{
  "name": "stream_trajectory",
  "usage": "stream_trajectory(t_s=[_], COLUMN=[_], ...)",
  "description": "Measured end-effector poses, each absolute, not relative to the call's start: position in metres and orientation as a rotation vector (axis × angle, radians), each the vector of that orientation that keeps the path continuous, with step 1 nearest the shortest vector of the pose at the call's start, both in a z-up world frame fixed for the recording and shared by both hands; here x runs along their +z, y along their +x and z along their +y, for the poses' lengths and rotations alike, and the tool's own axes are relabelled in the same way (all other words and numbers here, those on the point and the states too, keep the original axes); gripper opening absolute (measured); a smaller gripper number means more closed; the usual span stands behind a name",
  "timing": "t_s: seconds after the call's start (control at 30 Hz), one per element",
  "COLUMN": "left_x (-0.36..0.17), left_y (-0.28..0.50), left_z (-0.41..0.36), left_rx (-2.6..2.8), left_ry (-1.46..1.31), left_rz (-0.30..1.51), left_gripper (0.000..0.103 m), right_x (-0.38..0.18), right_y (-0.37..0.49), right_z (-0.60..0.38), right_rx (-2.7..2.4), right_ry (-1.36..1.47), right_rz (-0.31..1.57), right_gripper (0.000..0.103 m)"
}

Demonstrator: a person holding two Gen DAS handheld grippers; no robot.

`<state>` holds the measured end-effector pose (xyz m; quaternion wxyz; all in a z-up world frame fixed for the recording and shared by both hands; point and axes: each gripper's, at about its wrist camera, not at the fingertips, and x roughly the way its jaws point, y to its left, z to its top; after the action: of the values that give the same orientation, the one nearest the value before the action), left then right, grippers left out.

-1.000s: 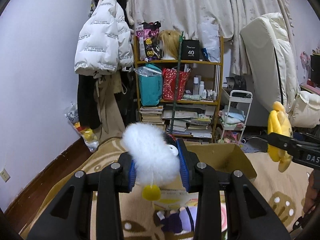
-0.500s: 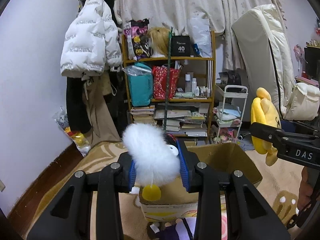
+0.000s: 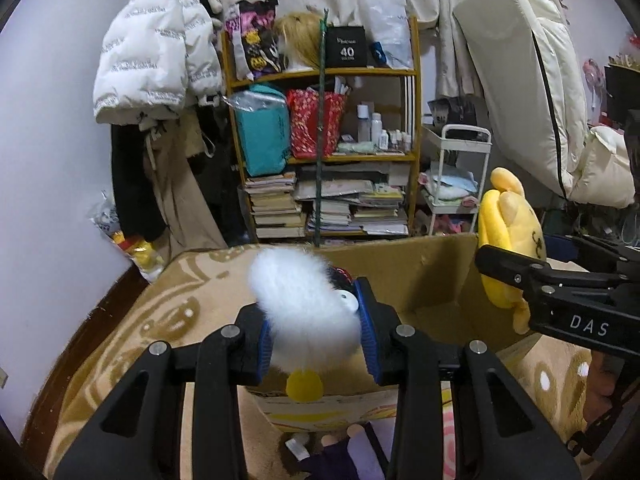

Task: Organize soft objects
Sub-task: 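Carry the chick and yellow dog over the box with both grippers, then open both grippers to drop the chick and dog into the box, then move both grippers back down toward the remaining toys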

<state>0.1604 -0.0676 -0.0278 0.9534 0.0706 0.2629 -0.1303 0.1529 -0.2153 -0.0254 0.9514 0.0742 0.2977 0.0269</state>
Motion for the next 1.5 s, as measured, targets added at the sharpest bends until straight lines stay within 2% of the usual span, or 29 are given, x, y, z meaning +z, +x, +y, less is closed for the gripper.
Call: stream_trajectory(t_s=[0.2,0.23,0.27,0.3,0.43,0.57,0.63,0.8,0.87,0.93,1.5], left_x=[-0.042,-0.043,-0.044,-0.044,-0.040,-0.038,-0.036,-0.030,-0.028,-0.025,-0.006], left_y=[0.172,0.172,0.173,0.173,0.173,0.170,0.168,0.163,0.160,0.156,0.085], left_z=[-0.065,-0.064,-0.062,-0.059,-0.055,-0.052,-0.051,-0.044,-0.040,-0.037,-0.019], left_rx=[-0.288,-0.287,-0.291,-0.291,-0.279,-0.264,-0.259,-0.233,-0.227,-0.221,-0.204], left_ry=[0.102,0.097,0.087,0.071,0.066,0.075,0.084,0.081,0.082,0.076,0.095], left_rz=[0.620,0.628,0.637,0.633,0.635,0.637,0.635,0.654,0.665,0.664,0.735], left_gripper=[0.037,0.040,0.052,0.055,0.056,0.068,0.071,0.096,0.096,0.096,0.099], right_x=[-0.036,-0.037,-0.038,-0.039,-0.043,-0.042,-0.041,-0.036,-0.034,-0.031,0.001], right_y=[0.156,0.156,0.156,0.155,0.156,0.154,0.153,0.146,0.139,0.133,0.059], right_z=[-0.219,-0.220,-0.220,-0.221,-0.221,-0.222,-0.222,-0.219,-0.218,-0.217,-0.200], right_rx=[0.067,0.070,0.074,0.075,0.083,0.090,0.089,0.100,0.095,0.092,0.053], right_ry=[0.184,0.191,0.194,0.194,0.204,0.217,0.216,0.224,0.236,0.244,0.190], right_rz=[0.635,0.639,0.643,0.647,0.668,0.678,0.678,0.663,0.660,0.656,0.642], right_gripper=[0.075,0.075,0.075,0.076,0.076,0.079,0.083,0.094,0.101,0.103,0.103])
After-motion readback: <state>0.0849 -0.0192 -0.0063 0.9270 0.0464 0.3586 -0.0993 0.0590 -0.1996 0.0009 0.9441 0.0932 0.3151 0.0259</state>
